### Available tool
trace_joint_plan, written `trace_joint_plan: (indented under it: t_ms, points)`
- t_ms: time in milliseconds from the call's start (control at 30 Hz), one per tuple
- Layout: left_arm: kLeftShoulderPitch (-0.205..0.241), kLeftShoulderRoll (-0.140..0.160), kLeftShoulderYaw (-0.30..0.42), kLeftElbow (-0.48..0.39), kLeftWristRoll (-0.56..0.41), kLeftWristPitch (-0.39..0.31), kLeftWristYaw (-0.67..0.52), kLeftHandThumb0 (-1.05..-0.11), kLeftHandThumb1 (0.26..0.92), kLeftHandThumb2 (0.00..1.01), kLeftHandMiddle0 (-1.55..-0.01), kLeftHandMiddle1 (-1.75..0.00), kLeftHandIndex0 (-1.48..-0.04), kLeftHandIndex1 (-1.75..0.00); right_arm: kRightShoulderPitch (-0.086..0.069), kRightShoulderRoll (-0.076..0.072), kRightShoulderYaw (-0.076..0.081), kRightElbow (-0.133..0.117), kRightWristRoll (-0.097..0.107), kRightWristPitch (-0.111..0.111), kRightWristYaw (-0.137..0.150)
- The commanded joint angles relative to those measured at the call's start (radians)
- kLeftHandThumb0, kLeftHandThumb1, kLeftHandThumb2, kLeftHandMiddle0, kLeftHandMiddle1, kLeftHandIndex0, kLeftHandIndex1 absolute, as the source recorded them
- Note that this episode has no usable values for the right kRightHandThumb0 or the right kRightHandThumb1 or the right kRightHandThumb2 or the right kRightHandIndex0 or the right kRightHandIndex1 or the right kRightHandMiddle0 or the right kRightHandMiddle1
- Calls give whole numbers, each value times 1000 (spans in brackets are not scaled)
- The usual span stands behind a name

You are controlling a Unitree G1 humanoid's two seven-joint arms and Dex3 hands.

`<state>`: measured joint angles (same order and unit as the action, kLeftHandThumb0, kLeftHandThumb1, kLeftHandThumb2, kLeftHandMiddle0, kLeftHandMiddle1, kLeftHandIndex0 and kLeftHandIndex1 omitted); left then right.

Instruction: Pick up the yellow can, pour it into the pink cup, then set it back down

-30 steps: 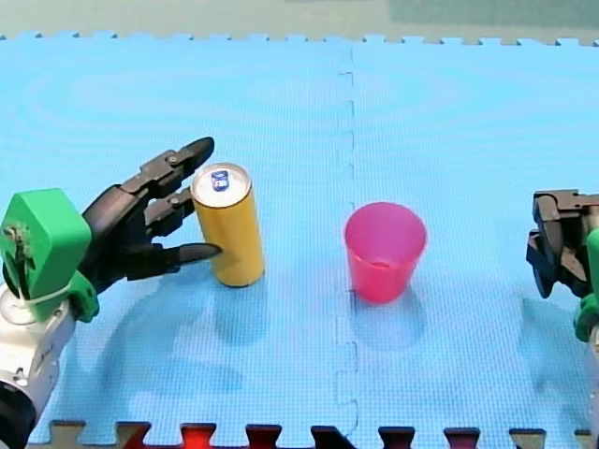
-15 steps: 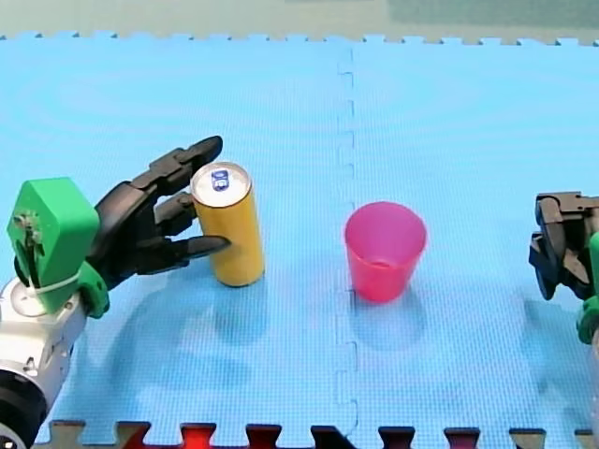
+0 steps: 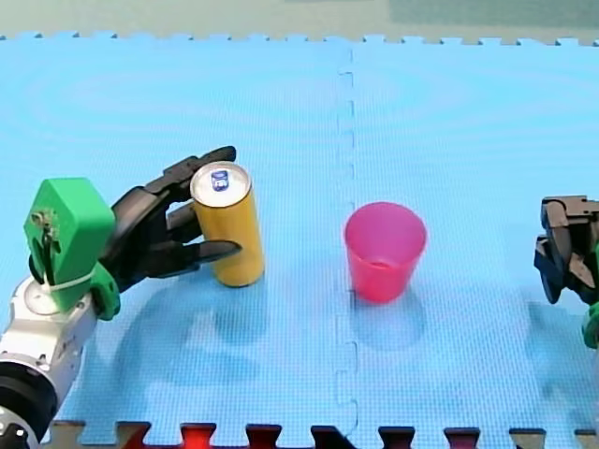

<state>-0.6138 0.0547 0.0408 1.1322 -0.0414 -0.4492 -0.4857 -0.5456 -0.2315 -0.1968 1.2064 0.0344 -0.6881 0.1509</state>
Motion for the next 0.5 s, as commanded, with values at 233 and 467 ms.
trace_joint_plan:
  t_ms: [233, 467]
  points:
    - [-4, -11, 17, 51, -5, 5, 3, -661, 623, 0, -311, -8, -218, -4, 0, -14, -7, -3, 4, -6, 4]
    - [-8, -15, 34, 64, -12, 7, -12, -645, 618, 0, -310, -4, -225, -4, 2, -13, -3, -9, -2, -7, -4]
